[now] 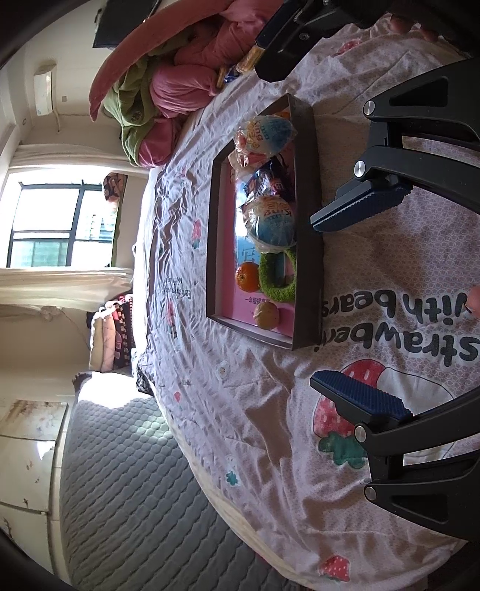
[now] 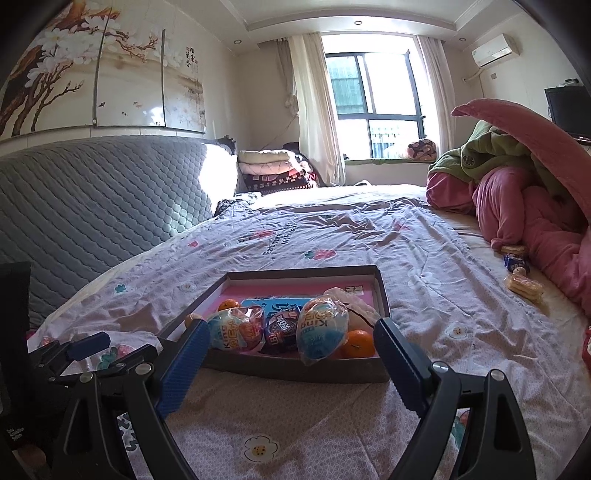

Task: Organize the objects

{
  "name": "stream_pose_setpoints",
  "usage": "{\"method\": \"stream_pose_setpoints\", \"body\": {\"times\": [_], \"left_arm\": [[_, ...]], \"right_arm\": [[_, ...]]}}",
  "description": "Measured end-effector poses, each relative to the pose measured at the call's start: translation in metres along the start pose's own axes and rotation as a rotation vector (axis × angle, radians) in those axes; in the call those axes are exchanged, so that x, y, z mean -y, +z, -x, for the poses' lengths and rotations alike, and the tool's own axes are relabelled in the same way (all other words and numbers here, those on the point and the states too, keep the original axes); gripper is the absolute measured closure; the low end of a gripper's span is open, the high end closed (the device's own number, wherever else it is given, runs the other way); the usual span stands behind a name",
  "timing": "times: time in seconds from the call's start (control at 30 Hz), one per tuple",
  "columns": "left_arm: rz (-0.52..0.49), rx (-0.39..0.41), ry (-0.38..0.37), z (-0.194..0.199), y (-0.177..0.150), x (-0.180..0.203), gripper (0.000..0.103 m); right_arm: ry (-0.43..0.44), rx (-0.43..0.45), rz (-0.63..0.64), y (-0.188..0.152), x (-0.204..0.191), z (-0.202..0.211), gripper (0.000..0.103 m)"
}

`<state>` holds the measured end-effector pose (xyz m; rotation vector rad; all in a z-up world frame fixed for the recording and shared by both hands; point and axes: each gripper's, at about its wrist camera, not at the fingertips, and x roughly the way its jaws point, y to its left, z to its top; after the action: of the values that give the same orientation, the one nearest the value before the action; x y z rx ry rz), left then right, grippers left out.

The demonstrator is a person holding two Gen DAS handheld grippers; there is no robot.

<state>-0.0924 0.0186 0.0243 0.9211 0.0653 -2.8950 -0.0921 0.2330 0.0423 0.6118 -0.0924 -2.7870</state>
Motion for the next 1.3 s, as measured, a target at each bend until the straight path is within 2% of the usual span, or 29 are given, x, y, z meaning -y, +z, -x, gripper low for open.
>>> {"method": "stream_pose_setpoints", "body": {"times": [0.77, 0.97, 1.3], "left_arm": [[-0.03, -0.051, -0.007, -0.006, -0.029, 0.01, 0.024], [-0.011, -0.095, -0.025, -0.015, -0.037, 0.008, 0.024], [-0.01, -0.121, -0.033, -0.021, -0.043, 0.009, 0.024]], "right_arm": [[-0.052, -0.065, 0.023, -0.031, -0.004, -0.006, 0.013], [-0.058, -0.102, 0.037, -0.041, -0.003, -0.011, 0.013], [-0.061, -0.14, 0.043, -0.053, -0.001, -0.016, 0.013]]}}
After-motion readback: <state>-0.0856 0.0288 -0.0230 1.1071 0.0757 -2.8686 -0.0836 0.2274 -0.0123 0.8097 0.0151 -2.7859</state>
